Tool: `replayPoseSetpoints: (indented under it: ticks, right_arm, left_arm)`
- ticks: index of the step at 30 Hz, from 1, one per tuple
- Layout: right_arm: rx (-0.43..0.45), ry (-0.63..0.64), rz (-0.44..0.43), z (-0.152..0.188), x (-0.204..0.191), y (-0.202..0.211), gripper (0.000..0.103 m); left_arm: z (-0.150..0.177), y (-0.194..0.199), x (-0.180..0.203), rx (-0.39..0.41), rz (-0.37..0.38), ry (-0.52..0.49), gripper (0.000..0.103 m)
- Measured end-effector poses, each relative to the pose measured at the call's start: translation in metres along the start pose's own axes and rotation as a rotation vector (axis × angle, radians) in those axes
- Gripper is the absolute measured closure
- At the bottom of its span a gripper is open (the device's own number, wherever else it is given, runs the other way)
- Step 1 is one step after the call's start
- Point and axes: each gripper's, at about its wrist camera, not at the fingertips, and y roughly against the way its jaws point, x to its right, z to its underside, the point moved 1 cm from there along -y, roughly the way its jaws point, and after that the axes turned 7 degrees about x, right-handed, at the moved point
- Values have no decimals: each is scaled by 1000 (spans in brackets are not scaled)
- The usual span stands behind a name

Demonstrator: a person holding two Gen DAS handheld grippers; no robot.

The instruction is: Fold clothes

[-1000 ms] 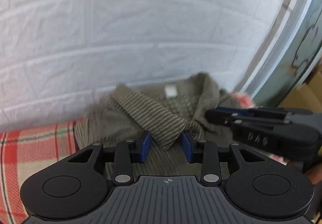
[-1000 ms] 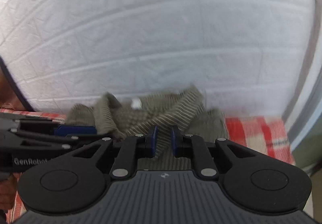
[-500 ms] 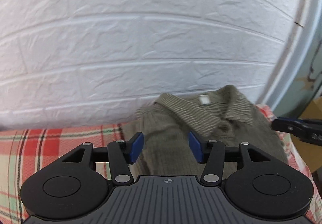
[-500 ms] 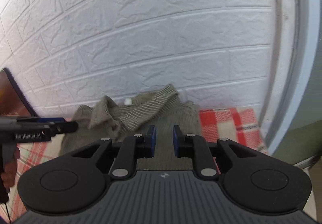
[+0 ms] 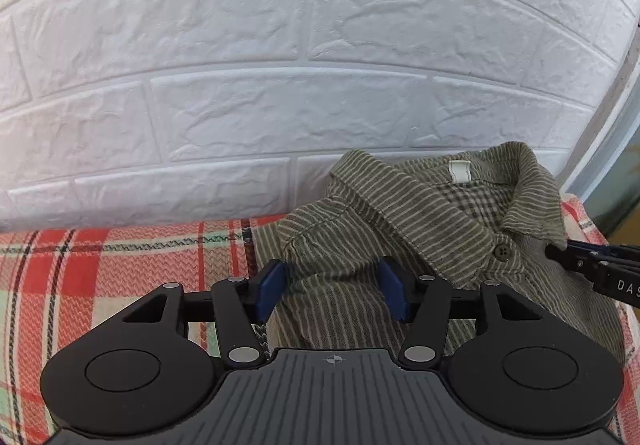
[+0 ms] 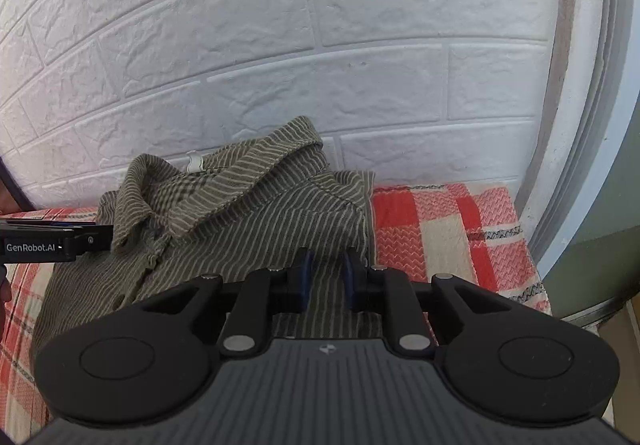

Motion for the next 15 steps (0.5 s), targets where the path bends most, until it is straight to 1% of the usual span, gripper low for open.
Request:
replayPoseSetpoints:
  ticks: [2, 3, 4, 5, 6, 7, 8, 9, 10, 11, 13, 15]
  right_arm:
    - [-1, -5, 3, 0, -1, 4, 82]
    - [-1, -8, 5, 1, -2, 5, 80]
    - [-1, -10, 7, 1, -3, 7, 69]
    - [2, -17, 6, 0, -4, 12, 62]
    - [16, -33, -1, -1, -7, 23, 48]
    - [30, -48, -8, -3, -10, 34, 39]
    - [40, -65, -17, -4, -14, 45, 36]
    - [39, -83, -26, -2, -17, 53, 27]
    - [37, -99, -36, 1, -21, 62, 22]
    - [33, -108, -42, 4, -25, 70, 21]
    - [33, -122, -45, 11, -36, 87, 14]
    - [39, -128, -37, 17, -46, 107, 9]
  left_arm:
    - [-5, 6, 2, -4, -1, -3, 38]
    - [-9, 14, 1, -1, 1, 6, 36]
    - [-13, 22, 1, 2, 3, 15, 34]
    - [-15, 34, 0, 13, 12, 24, 31]
    - [-17, 46, 0, 25, 22, 33, 21]
    - [-19, 58, 0, 36, 31, 42, 12]
    - [-17, 70, 1, 35, 39, 51, 10]
    - [-15, 82, 3, 35, 47, 60, 9]
    - [-11, 91, 4, 19, 60, 63, 7]
    - [-6, 101, 5, 3, 74, 66, 7]
    - [7, 120, 9, -22, 81, 61, 6]
    - [21, 140, 7, -44, 80, 61, 5]
